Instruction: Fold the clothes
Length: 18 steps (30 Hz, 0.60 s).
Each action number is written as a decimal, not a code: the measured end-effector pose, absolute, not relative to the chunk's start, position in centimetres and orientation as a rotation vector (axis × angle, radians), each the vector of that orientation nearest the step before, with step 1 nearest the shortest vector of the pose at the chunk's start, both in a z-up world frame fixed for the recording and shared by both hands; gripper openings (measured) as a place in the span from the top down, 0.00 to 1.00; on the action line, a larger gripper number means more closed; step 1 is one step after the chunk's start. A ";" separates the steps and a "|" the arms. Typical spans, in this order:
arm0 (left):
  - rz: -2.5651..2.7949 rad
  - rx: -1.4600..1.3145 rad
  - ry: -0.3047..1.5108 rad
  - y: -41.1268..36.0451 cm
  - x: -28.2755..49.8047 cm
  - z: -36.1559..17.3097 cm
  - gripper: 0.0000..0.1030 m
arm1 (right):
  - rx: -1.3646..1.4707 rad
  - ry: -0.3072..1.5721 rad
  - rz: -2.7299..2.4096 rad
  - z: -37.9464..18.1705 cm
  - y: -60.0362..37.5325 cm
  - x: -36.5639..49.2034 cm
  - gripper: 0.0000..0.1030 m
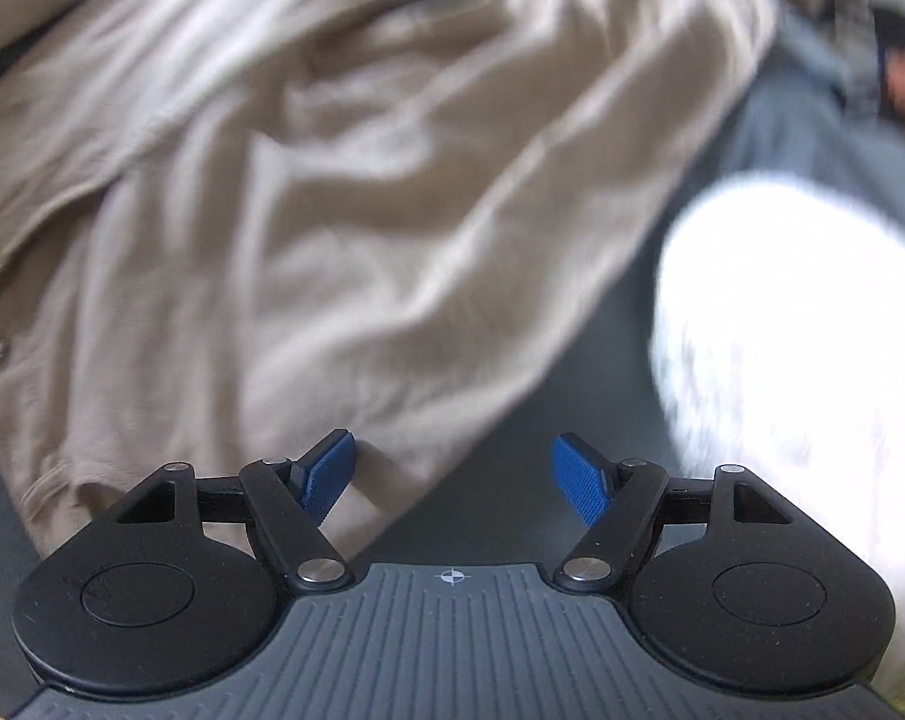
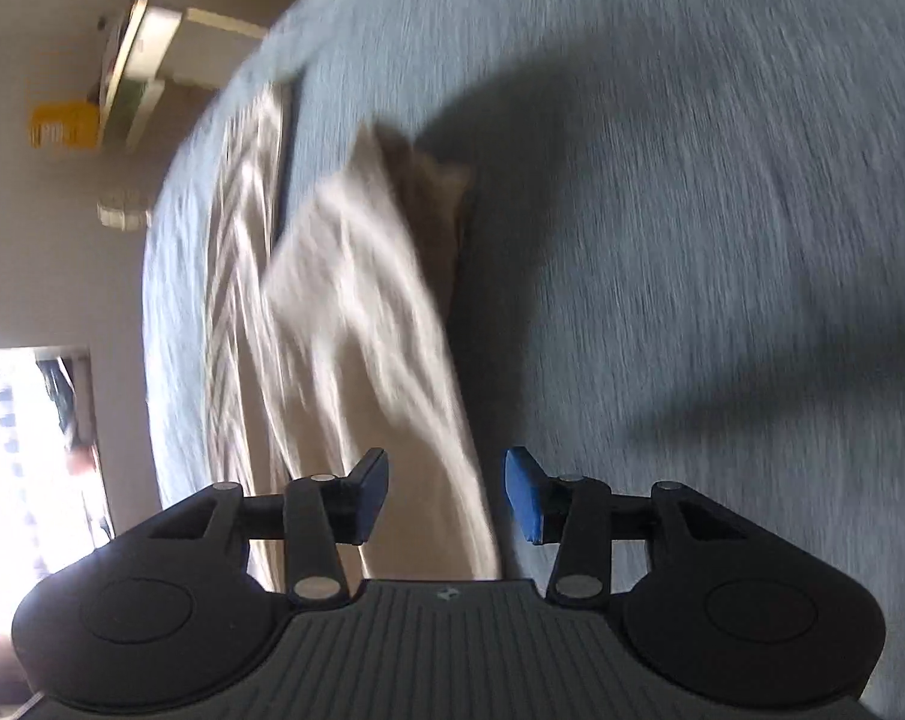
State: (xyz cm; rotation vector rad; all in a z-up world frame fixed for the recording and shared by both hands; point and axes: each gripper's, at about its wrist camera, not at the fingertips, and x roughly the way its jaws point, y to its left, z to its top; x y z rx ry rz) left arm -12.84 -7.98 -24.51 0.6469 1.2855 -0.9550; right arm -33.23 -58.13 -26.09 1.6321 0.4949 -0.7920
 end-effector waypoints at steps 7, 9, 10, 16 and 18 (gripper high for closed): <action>-0.933 0.809 1.254 -9.2 -15.0 -26.7 0.30 | 1.727 0.360 -0.812 -28.1 -63.4 -32.6 0.55; -0.913 0.808 1.249 -9.3 -14.9 -26.7 0.33 | 1.750 0.328 -0.775 -28.5 -64.1 -32.2 0.55; -0.903 0.808 1.247 -9.4 -14.9 -26.7 0.37 | 1.717 0.332 -0.776 -28.1 -64.4 -31.9 0.55; -0.860 0.800 1.229 -9.5 -14.9 -27.0 0.52 | 1.486 0.446 -0.827 -26.0 -65.8 -29.9 0.70; -0.853 0.799 1.212 -9.2 -15.2 -27.2 0.57 | 1.437 0.488 -0.837 -25.6 -66.2 -29.2 0.81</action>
